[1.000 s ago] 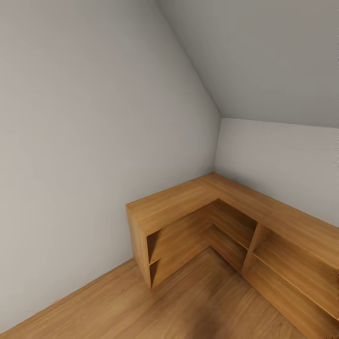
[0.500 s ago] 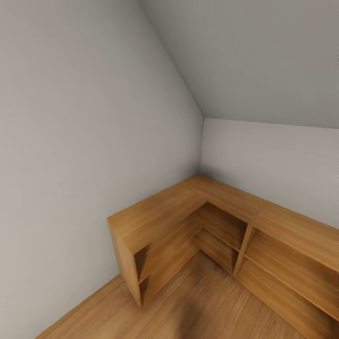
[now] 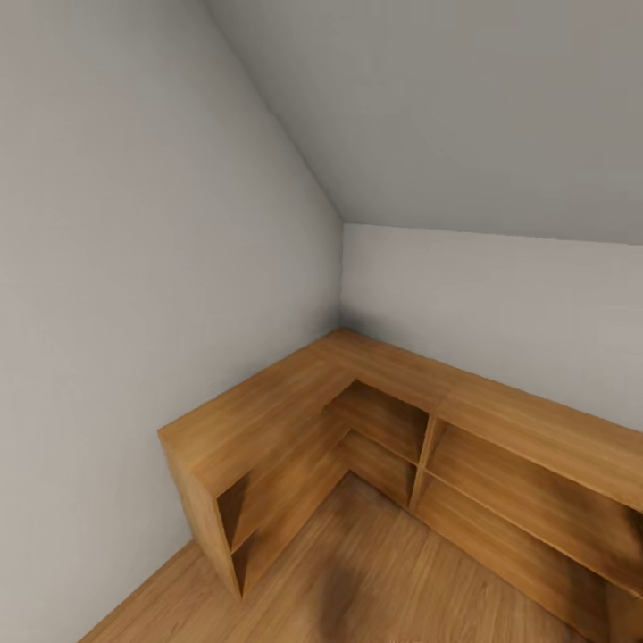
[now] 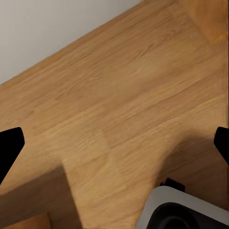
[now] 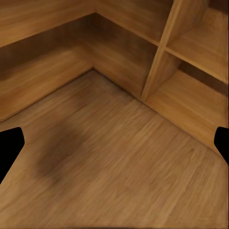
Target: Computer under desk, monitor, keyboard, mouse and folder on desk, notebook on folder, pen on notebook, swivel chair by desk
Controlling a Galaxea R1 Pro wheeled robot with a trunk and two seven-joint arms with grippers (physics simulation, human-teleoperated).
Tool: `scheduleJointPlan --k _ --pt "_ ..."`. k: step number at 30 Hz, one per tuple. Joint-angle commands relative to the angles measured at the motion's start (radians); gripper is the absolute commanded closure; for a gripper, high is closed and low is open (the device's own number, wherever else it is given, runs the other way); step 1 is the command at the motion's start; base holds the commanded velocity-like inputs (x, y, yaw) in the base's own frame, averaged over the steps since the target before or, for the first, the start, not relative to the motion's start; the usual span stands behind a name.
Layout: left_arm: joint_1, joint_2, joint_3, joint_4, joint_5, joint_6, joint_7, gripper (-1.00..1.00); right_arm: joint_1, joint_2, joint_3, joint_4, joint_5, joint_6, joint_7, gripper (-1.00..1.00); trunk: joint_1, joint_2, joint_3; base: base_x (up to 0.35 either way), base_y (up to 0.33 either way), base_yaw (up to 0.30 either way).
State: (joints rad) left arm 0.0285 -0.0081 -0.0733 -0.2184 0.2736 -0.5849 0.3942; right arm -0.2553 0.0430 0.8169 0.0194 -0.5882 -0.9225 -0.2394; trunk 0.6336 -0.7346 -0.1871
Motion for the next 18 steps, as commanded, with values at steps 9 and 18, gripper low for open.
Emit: scheduleJointPlan --k 9,18 --pt "0.001 0.000 -0.008 -0.002 0.007 -0.001 -0.005 -1.00 -0.001 0.008 0.008 0.003 -0.002 -0.002 -0.006 -1.00 0.000 -0.001 -0.001 0.225 0.000 -0.300" --pt "0.001 0.000 -0.008 -0.002 0.007 -0.001 -0.013 -1.00 -0.001 0.009 0.007 0.004 -0.002 -0.001 -0.006 -1.00 0.000 -0.001 -0.001 0.319 0.000 -0.300"
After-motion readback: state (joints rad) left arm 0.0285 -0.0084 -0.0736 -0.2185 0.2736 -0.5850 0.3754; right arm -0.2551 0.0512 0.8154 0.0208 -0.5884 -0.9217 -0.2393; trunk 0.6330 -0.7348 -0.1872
